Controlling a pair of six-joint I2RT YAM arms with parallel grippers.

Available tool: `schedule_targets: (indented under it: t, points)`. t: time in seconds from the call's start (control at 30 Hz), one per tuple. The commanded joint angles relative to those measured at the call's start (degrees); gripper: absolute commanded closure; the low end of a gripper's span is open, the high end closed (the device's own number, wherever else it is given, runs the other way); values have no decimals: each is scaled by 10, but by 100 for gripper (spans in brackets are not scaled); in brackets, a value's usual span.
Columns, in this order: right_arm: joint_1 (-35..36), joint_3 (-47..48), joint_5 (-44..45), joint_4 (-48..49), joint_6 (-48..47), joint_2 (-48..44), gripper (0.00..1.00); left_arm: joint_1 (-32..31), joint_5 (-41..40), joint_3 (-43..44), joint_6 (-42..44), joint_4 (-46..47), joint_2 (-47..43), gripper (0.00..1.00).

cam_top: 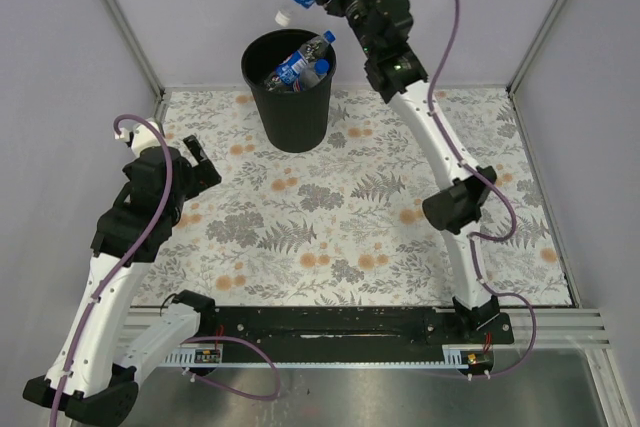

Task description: Put the plastic bottles in the bin

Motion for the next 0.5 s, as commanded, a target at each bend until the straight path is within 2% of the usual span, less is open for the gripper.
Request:
schedule_targets:
  t: [0.0, 0.1, 0.3, 0.37, 0.47]
  points:
    - [13, 59, 0, 21, 14, 76, 81, 4, -16, 6, 8, -1, 6, 1]
    - [22, 15, 2, 49, 12, 82, 81, 4, -13, -1, 8, -4, 6, 1]
    - [46, 15, 4, 28, -20, 114, 79, 4, -13, -9, 7, -4, 0, 1]
    - [50, 13, 1, 17, -26, 119, 63, 5, -10, -9, 7, -6, -2, 1]
    - [59, 10, 1, -7, -45, 119, 26, 5, -9, -8, 7, -14, -7, 1]
